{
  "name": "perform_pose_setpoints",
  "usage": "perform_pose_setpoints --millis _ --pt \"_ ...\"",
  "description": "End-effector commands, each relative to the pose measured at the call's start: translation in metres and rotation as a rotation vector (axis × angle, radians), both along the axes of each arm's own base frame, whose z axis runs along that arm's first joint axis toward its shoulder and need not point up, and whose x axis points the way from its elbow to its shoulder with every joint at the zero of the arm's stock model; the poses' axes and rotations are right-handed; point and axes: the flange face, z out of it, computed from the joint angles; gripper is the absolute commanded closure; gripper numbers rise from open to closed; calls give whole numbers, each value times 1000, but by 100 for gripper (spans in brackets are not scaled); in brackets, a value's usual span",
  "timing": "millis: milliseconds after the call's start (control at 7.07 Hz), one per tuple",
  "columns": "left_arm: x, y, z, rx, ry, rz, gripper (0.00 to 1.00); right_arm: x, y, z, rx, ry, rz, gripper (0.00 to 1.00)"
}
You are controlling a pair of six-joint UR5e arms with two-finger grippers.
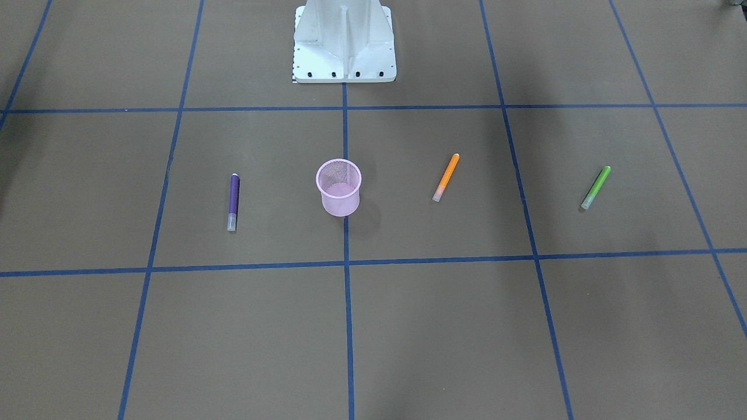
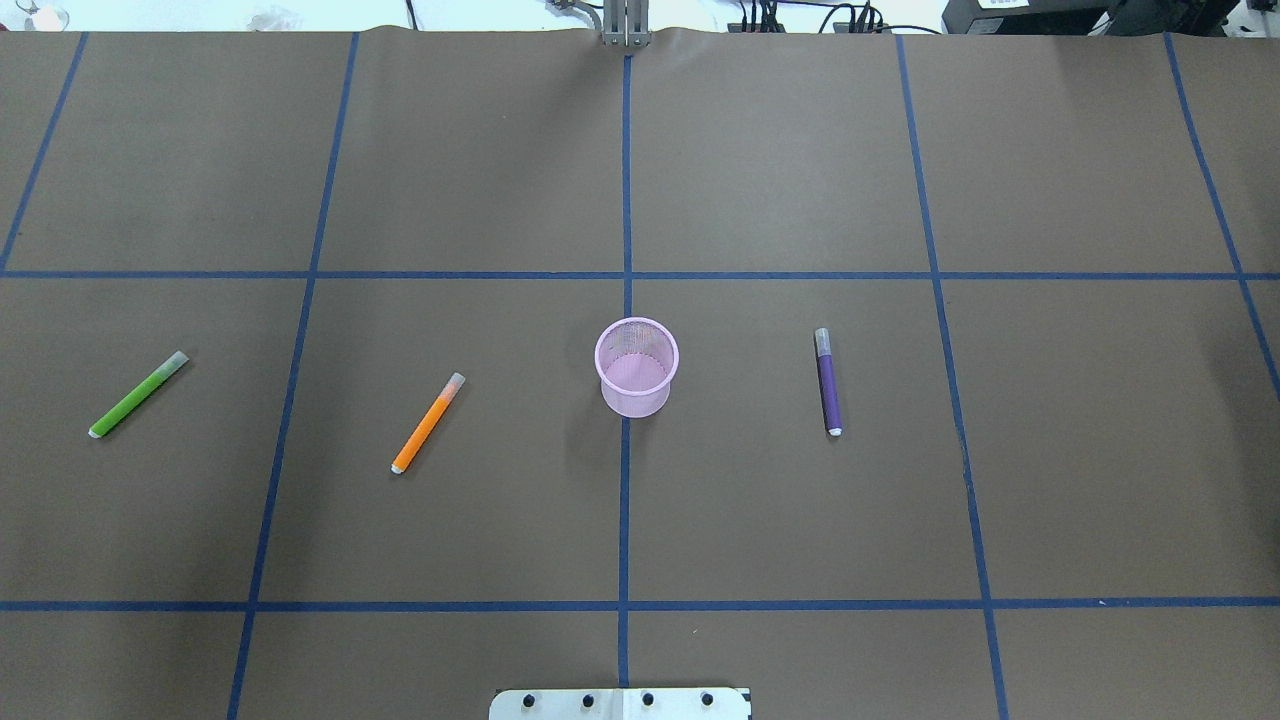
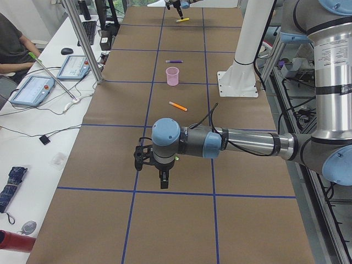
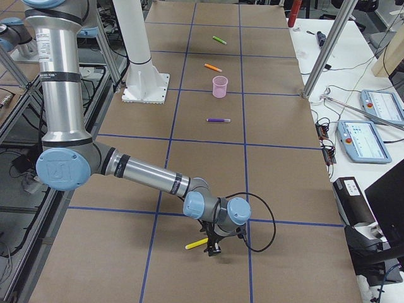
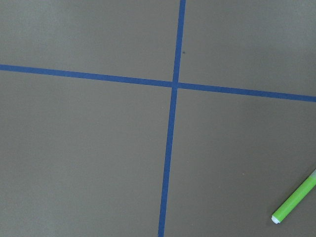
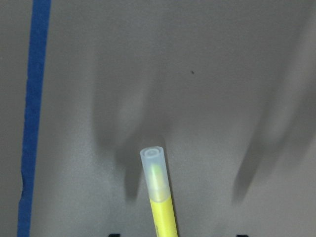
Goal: Collect pens into pen holder
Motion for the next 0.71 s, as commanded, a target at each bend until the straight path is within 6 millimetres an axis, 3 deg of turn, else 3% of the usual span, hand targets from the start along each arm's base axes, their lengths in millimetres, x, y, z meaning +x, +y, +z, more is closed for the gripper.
perform_pose_setpoints --millis 0,283,566 --pt "0 0 0 0 0 0 0 -10 0 0 0 1 -22 18" --pt "0 0 0 0 0 0 0 -10 3 6 -12 2 -22 40" --pt "0 0 0 0 0 0 0 -10 4 9 -19 3 -22 45"
